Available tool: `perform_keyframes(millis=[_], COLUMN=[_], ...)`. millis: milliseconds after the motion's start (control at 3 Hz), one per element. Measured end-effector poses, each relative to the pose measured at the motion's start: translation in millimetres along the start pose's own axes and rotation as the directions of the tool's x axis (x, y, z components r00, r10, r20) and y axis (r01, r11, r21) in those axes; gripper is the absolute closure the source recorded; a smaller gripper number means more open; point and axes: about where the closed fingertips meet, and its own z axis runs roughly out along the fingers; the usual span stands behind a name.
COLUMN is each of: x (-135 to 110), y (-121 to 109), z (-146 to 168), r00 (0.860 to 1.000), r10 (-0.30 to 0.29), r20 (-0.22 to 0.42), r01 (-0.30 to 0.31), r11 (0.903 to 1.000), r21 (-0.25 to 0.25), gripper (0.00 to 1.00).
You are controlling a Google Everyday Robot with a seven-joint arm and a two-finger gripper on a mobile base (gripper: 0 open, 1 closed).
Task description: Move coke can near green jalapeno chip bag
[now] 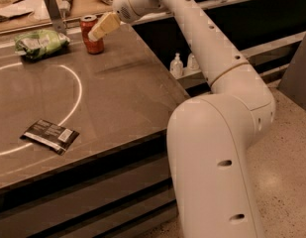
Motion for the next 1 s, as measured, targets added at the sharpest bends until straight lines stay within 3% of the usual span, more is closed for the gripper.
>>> perform_keyframes(millis=[333,667,1000], x=[0.0,17.4,26.3], y=[0.1,-0.7,-3.6], z=[0.1,-7.5,-9.3], r00=[1.000,0.993,0.989], r10=[0.000,0.023,0.040], r20=[0.000,-0.114,-0.146], r01=[0.000,-0.022,-0.036], r11=[1.0000,0.9996,0.9990], r21=[0.000,0.017,0.026], gripper=[0.00,0.00,0.00])
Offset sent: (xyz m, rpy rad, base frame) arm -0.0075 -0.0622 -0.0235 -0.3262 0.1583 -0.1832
